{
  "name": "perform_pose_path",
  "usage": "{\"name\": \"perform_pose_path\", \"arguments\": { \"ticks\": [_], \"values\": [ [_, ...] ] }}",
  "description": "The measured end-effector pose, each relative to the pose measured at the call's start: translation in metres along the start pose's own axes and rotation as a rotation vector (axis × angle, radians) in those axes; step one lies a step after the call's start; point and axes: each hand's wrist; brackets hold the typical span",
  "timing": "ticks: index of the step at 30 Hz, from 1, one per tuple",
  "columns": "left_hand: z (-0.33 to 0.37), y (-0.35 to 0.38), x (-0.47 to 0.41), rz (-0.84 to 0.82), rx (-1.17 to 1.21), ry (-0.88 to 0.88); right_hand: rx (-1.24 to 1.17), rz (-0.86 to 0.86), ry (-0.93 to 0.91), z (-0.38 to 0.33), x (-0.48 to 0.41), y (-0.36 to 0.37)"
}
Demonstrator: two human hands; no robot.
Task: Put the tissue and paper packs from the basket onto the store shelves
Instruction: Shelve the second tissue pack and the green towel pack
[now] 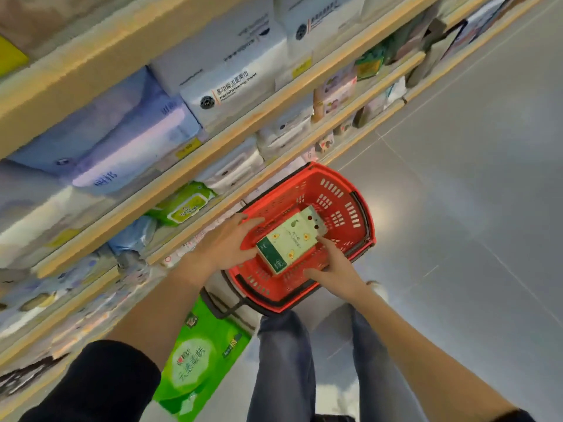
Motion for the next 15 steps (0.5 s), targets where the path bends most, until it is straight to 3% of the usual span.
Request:
{"name": "perform_pose_path", "arguments": {
  "ticks": [7,15],
  "values": [
    [-0.052,0.084,-0.068,-0.125,0.035,0.048,-0.208,0.107,0.19,0.069,-0.069,0.08],
    [-0.125,0.245,-0.15,-0.31,-0.1,0.05,-0.311,0.188,0.371,0.173,-0.192,0.175]
  ]
}}
Point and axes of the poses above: each hand's wrist, its own x-axis away from the middle knuckle, its own y-axis out of the palm, z = x × y, and after that the axes turned 13 degrees about z, right-handed
